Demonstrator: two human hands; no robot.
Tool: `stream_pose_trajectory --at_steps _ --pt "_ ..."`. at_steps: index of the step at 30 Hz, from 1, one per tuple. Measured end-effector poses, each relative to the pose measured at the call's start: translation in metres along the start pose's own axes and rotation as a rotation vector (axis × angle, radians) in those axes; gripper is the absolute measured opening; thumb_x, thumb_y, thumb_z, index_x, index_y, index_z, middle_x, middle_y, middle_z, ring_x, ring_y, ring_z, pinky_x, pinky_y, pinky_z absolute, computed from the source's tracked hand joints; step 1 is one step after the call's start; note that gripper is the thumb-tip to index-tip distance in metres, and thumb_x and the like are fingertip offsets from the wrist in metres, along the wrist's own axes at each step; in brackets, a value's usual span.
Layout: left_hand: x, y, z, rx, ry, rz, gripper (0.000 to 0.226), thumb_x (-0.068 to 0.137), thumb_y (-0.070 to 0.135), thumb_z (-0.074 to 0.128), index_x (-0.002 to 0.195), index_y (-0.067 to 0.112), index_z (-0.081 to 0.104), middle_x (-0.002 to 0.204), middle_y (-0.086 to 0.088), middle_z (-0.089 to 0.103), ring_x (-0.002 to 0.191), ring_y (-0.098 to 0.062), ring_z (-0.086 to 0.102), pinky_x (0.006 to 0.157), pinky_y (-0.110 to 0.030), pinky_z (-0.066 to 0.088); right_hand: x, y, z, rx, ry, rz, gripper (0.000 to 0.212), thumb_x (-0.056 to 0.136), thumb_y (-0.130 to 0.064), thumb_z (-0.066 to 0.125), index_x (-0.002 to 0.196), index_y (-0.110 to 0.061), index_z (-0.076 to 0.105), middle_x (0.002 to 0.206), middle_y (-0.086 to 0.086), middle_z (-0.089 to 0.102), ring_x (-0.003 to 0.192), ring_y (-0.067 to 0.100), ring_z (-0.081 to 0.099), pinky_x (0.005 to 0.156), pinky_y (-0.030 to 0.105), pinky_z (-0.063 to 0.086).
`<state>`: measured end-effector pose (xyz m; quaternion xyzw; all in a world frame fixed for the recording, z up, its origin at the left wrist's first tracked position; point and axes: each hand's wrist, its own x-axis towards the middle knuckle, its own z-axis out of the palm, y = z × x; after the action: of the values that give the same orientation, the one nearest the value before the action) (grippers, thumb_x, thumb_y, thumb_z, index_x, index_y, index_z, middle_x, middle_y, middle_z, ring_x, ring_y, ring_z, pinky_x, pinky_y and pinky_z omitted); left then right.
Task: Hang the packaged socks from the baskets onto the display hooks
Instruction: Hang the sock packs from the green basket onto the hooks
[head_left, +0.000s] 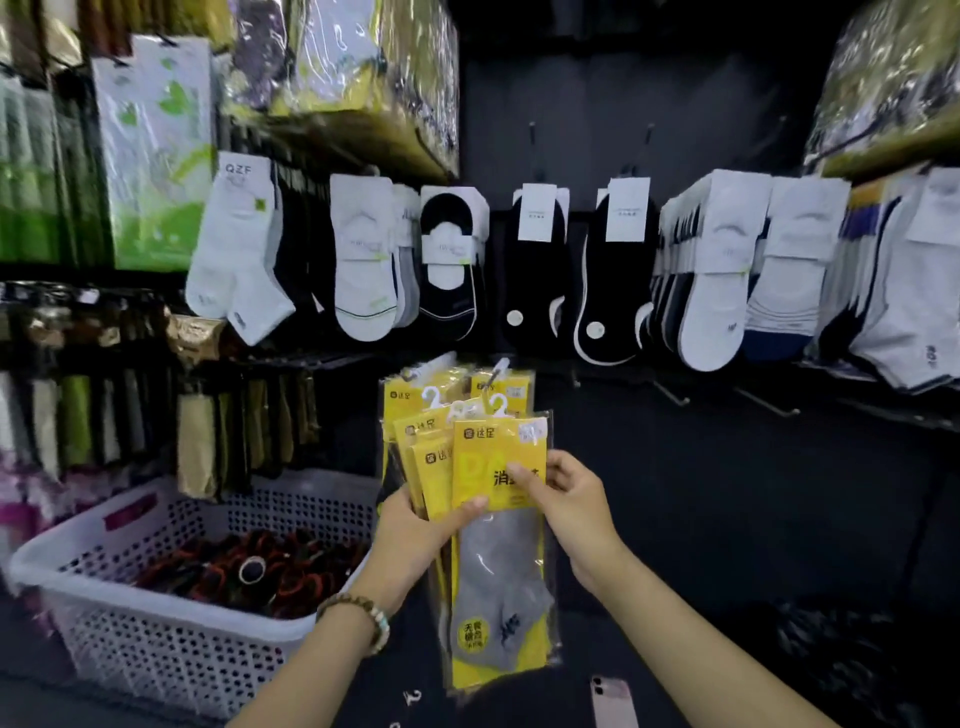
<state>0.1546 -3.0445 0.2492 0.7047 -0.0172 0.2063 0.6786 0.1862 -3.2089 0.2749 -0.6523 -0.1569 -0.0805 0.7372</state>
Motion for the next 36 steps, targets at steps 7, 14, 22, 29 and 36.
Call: stream_pose_trajectory --at_steps 7,14,22,29,36 --pt "0.031 -0.009 -0.046 0.091 -0.020 0.042 0.043 0.074 0.057 0.060 0.092 0.019 0.070 0.084 0.005 0.066 0.077 -0.015 0.060 0.069 -0.014 0.044 0.027 0.024 0.002 0.100 0.010 0.132 0.013 0.088 -0.016 0.065 0.099 -0.010 0.064 0.088 0.001 0.076 0.079 0.011 0.072 0.059 0.016 0.053" --pt "0.066 0.002 -0.078 0.210 0.179 0.134 0.047 0.077 0.057 0.054 0.064 0.012 0.048 0.045 0.009 0.032 0.042 -0.002 0.031 0.053 -0.019 0.030 0.084 0.032 0.008 -0.049 0.151 0.082 0.009 0.091 -0.011 0.061 0.093 -0.003 0.063 0.082 0.005 0.073 0.075 0.015 0.069 0.068 0.024 0.055" --pt "0.093 -0.001 -0.083 0.146 0.205 0.174 0.027 0.081 0.051 0.055 0.082 0.025 0.065 0.051 0.011 0.056 0.049 0.002 0.050 0.056 -0.014 0.040 0.140 0.055 0.021 -0.164 0.199 0.041 0.006 0.091 -0.011 0.061 0.087 -0.006 0.061 0.084 0.006 0.070 0.077 0.017 0.064 0.067 0.027 0.050" --pt "0.106 -0.010 -0.081 0.099 0.196 0.185 0.023 0.082 0.046 0.056 0.091 0.027 0.066 0.060 0.019 0.064 0.058 0.008 0.058 0.060 -0.011 0.044 0.178 0.080 0.026 -0.093 0.319 0.125 0.009 0.088 -0.015 0.067 0.090 -0.007 0.064 0.082 0.003 0.067 0.078 0.017 0.062 0.061 0.023 0.047" --pt "0.102 -0.016 -0.078 0.053 0.188 0.143 0.026 0.077 0.051 0.058 0.089 0.030 0.068 0.079 0.009 0.072 0.068 0.003 0.062 0.060 -0.007 0.046 0.174 0.090 0.016 -0.106 0.499 0.266 0.041 0.078 -0.022 0.077 0.110 -0.005 0.058 0.101 0.009 0.059 0.088 0.019 0.054 0.078 0.029 0.044"
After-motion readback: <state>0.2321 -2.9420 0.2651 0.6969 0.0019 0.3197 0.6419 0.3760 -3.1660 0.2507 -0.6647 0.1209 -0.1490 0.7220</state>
